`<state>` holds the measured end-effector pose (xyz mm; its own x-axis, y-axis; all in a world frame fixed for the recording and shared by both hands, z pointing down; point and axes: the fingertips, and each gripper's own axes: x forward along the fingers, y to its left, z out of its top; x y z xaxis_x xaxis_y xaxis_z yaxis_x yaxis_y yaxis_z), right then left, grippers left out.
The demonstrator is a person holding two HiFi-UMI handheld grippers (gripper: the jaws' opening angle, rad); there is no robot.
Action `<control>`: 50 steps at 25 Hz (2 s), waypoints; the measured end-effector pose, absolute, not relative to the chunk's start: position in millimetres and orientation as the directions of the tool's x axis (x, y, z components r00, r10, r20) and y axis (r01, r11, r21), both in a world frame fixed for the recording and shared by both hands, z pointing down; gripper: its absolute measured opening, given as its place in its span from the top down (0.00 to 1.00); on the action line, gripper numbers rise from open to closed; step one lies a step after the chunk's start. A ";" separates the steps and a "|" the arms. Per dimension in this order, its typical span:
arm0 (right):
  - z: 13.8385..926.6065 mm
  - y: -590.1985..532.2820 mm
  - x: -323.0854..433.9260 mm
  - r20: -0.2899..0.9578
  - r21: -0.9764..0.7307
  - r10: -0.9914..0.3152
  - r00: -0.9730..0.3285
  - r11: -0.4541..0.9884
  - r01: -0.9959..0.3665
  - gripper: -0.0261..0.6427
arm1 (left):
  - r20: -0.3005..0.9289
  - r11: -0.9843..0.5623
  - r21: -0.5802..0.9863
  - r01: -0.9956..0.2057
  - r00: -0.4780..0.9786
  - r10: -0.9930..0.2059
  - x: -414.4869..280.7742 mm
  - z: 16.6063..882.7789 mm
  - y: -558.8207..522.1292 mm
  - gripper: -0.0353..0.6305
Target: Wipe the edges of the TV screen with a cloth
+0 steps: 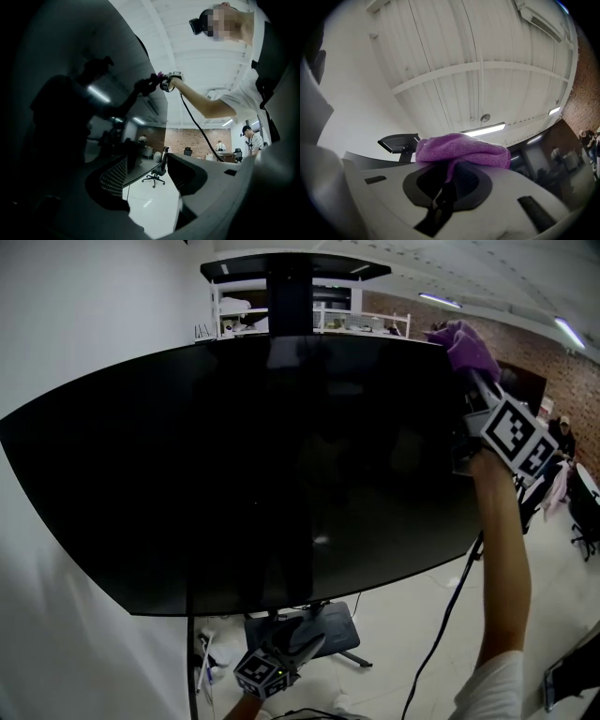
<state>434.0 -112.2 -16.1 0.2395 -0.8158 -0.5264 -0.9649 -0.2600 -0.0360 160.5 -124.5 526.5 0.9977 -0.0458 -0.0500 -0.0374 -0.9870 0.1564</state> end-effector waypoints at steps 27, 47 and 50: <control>516.2 -180.7 253.5 -0.144 -0.133 -0.985 -0.090 0.110 -0.985 0.90 | -0.012 -0.938 0.197 -0.286 0.956 -0.294 119.6 529.4 -232.1 0.59; 540.9 -209.1 209.6 -0.060 -0.137 -0.997 -0.046 0.054 -0.989 0.91 | -0.097 -0.881 0.100 -0.462 0.877 -0.470 79.1 503.2 -258.1 0.59; 535.9 -207.9 210.7 -0.051 -0.144 -0.998 -0.026 0.033 -0.989 0.91 | -0.088 -0.883 0.106 -0.457 0.880 -0.466 77.1 500.6 -254.3 0.59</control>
<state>210.7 -207.9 535.9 -0.0260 -0.9984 -0.0509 -0.9890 0.0330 -0.1439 77.1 -254.3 500.6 0.8804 -0.4659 -0.0884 -0.4567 -0.8833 0.1061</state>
